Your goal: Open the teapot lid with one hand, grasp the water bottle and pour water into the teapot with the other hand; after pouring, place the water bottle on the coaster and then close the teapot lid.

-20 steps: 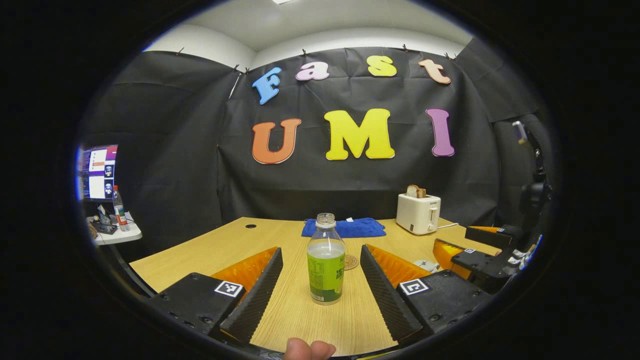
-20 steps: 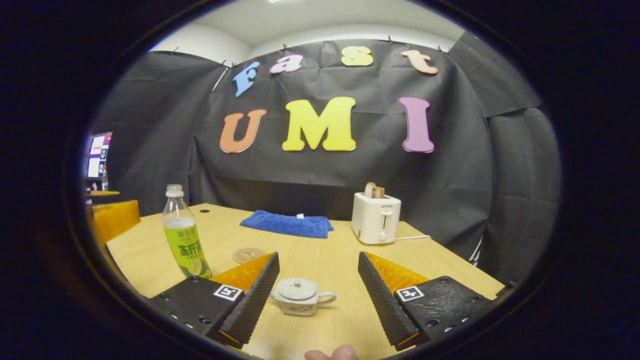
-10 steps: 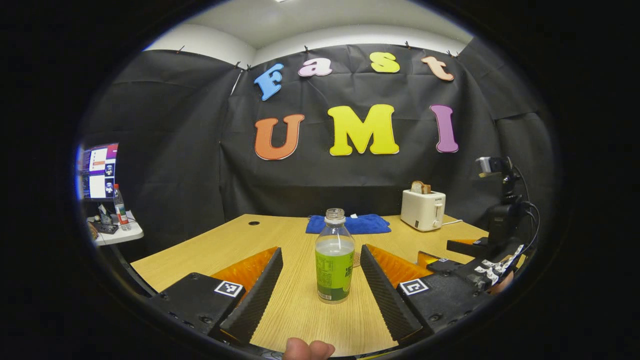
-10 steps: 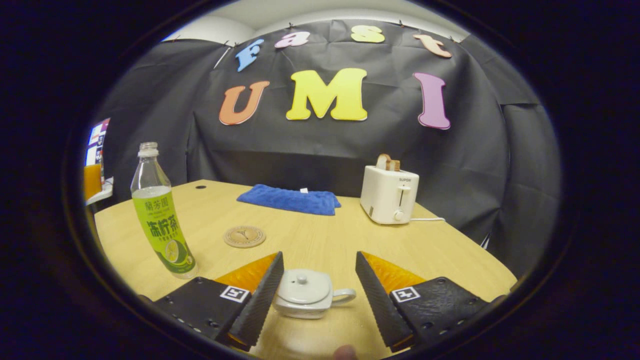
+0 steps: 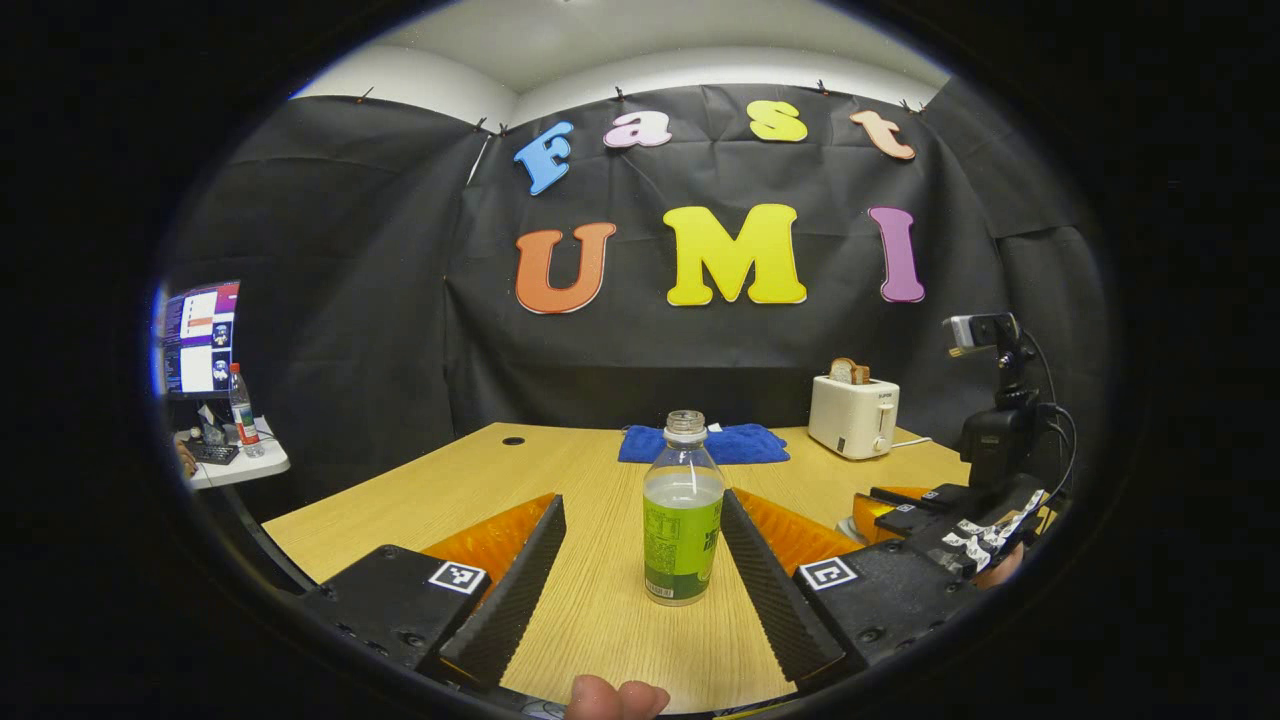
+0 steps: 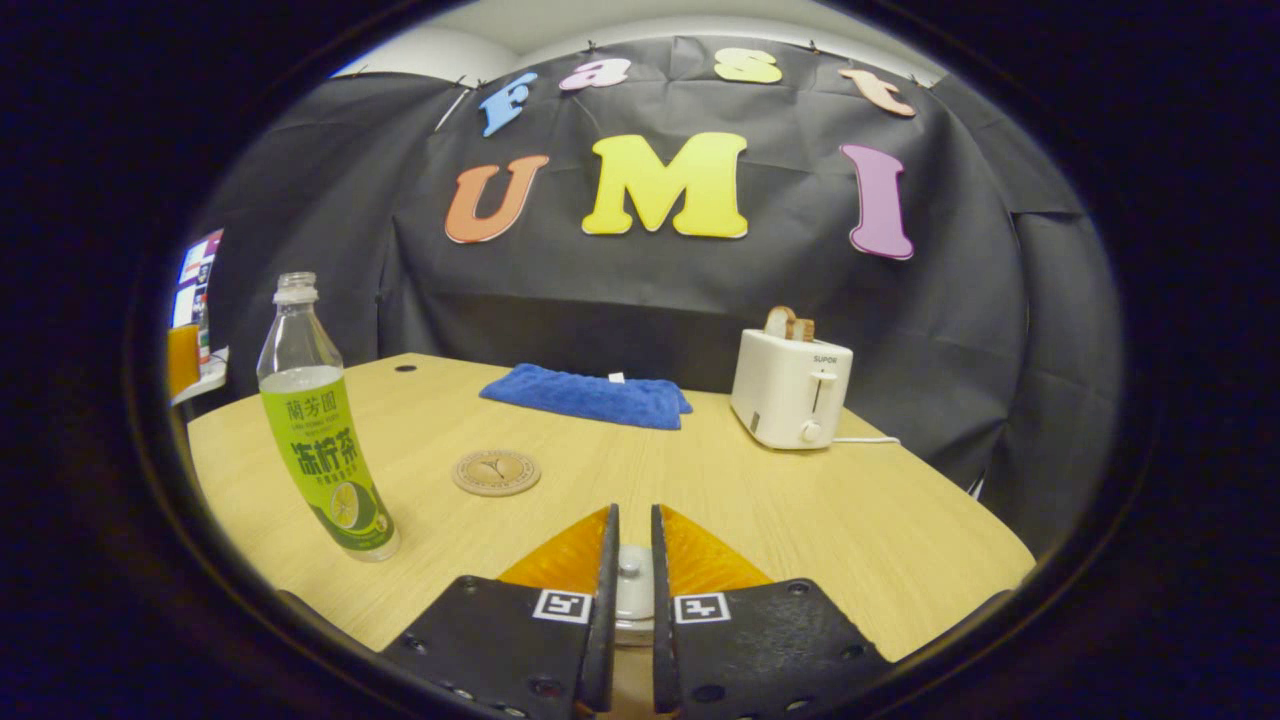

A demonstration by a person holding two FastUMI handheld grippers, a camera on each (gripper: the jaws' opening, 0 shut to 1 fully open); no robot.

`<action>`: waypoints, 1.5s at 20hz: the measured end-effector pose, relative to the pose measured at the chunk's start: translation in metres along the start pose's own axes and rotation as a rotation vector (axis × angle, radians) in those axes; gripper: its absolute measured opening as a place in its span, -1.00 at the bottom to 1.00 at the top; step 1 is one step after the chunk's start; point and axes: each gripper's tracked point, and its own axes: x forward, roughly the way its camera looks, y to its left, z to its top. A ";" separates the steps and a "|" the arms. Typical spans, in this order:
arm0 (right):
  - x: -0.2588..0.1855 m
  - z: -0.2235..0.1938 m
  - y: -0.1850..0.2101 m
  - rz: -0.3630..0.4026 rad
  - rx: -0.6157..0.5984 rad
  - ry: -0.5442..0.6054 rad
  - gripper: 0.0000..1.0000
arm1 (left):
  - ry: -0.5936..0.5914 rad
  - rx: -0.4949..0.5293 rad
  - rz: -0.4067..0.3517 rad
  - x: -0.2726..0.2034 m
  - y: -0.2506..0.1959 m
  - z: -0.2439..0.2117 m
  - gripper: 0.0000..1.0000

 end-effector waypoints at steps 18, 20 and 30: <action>-0.020 0.033 0.003 0.094 0.049 -0.072 -0.96 | 0.174 -0.091 -0.098 0.027 -0.025 -0.067 0.96; -0.026 0.037 0.000 0.090 0.042 -0.083 -0.96 | 0.205 -0.091 -0.103 0.037 -0.028 -0.078 0.97; -0.047 0.047 -0.017 0.078 0.037 -0.103 -0.96 | 0.243 -0.044 -0.083 0.074 -0.029 -0.102 0.96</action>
